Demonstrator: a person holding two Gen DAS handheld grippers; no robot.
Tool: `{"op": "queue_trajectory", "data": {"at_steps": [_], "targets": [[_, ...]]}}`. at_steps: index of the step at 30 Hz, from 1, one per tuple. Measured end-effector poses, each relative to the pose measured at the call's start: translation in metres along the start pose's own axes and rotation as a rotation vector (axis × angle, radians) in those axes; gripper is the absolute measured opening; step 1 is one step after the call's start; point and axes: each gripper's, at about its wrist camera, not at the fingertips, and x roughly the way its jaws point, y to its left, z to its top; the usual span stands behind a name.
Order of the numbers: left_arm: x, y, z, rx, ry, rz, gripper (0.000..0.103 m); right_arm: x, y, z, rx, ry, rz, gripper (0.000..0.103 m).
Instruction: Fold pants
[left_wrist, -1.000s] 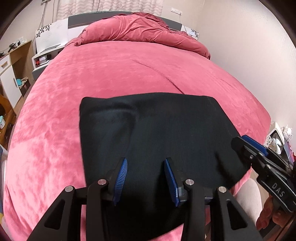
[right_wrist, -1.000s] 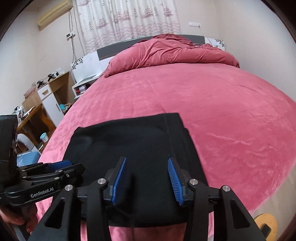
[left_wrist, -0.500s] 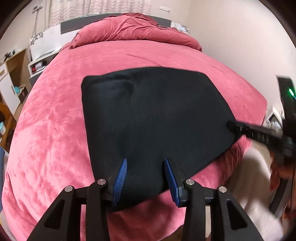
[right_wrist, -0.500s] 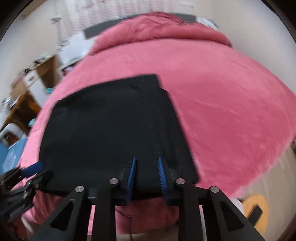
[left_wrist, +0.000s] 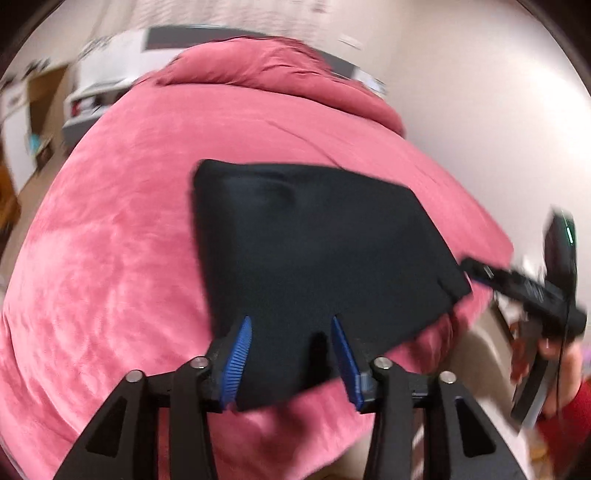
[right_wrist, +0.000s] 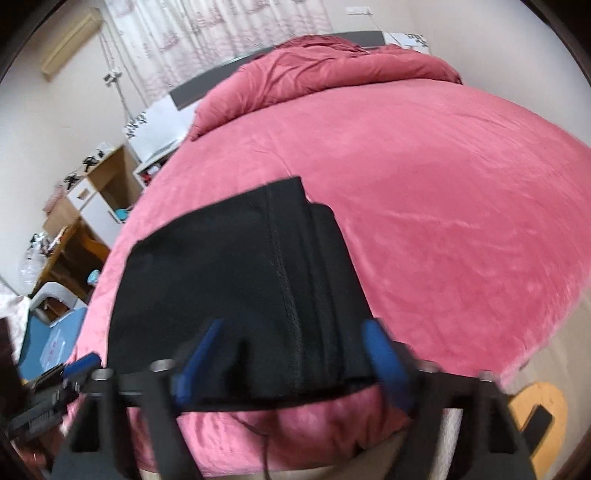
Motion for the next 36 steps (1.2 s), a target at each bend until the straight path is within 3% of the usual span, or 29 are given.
{"op": "queue_trajectory", "data": {"at_steps": [3, 8, 11, 17, 22, 26, 28, 30, 36], "targets": [[0.009, 0.024, 0.017, -0.076, 0.000, 0.009, 0.056, 0.014, -0.011, 0.014, 0.011, 0.048, 0.025, 0.086], [0.050, 0.054, 0.029, -0.181, 0.170, -0.079, 0.060, 0.055, -0.027, 0.026, 0.017, 0.185, 0.090, 0.087], [0.059, 0.067, 0.029, -0.259, 0.188, -0.153, 0.065, 0.076, -0.040, 0.030, 0.075, 0.250, 0.174, 0.087], [0.072, 0.067, 0.033, -0.238, 0.221, -0.269, 0.066, 0.105, -0.053, 0.028, 0.141, 0.317, 0.296, 0.088], [0.078, 0.072, 0.028, -0.339, 0.238, -0.341, 0.065, 0.116, -0.059, 0.026, 0.203, 0.303, 0.334, 0.080], [0.073, 0.060, 0.033, -0.296, 0.233, -0.315, 0.053, 0.110, -0.051, 0.026, 0.179, 0.285, 0.336, 0.064], [0.066, 0.052, 0.041, -0.263, 0.215, -0.306, 0.038, 0.104, -0.047, 0.028, 0.169, 0.268, 0.346, 0.057], [0.059, 0.043, 0.049, -0.207, 0.201, -0.286, 0.033, 0.098, -0.040, 0.031, 0.153, 0.247, 0.352, 0.052], [0.038, 0.037, 0.079, -0.131, 0.124, -0.262, 0.030, 0.092, -0.021, 0.053, 0.145, 0.168, 0.409, 0.048]]}}
